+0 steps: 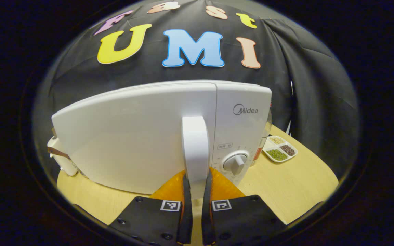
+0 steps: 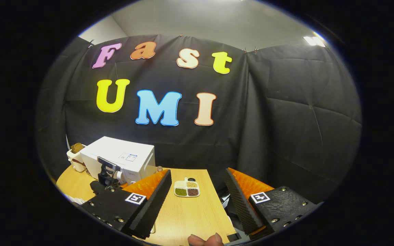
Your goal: Open the microwave oven with the left hand, put the food in, and close the microwave oven.
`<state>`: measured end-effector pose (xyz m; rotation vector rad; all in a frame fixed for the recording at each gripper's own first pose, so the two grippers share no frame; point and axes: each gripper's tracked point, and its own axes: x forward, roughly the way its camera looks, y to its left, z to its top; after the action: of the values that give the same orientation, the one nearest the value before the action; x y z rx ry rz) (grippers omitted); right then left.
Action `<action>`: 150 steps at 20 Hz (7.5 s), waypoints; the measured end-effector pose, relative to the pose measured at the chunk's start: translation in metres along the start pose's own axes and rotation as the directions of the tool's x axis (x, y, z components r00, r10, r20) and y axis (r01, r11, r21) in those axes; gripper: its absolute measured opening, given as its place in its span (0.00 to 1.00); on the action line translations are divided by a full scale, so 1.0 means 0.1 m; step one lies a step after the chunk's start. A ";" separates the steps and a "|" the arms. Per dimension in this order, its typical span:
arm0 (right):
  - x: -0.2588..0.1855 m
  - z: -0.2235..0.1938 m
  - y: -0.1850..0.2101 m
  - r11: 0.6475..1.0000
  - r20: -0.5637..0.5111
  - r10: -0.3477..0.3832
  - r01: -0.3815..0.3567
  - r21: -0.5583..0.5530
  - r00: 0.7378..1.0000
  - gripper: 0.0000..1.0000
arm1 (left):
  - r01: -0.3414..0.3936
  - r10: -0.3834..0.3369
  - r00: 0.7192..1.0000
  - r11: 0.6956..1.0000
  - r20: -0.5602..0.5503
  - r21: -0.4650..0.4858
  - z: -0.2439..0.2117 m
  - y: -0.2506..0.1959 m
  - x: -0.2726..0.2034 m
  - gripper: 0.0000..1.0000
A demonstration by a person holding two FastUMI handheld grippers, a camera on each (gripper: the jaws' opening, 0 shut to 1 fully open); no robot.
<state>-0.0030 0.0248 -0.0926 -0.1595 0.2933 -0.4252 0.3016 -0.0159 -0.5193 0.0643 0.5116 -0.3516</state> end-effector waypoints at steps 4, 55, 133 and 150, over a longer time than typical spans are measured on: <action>-0.12 0.00 -0.07 0.999 0.020 -0.006 0.005 0.041 1.000 0.95 | 0.022 -0.021 1.000 0.999 -0.020 0.033 -0.02 -0.01 -0.01 0.19; -0.14 -1.84 2.20 0.963 -0.335 0.262 -0.266 0.033 0.905 0.96 | -0.053 0.053 0.994 0.999 -0.097 -0.003 -1.61 2.70 -2.94 0.16; 2.18 -2.50 5.26 0.698 -0.270 0.600 -0.328 0.636 0.753 0.68 | -0.634 0.662 0.747 0.683 -0.061 -0.363 0.18 2.45 -5.80 0.90; 2.98 -2.52 5.39 0.707 -0.224 0.375 -0.121 0.697 0.899 0.71 | -0.695 0.678 0.713 0.649 -0.181 -0.308 -0.01 2.53 -5.84 0.90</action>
<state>0.3835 0.3594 -0.5194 0.6819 0.4924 -0.2570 -0.0864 0.4043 -0.2408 -0.0882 0.5556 0.5099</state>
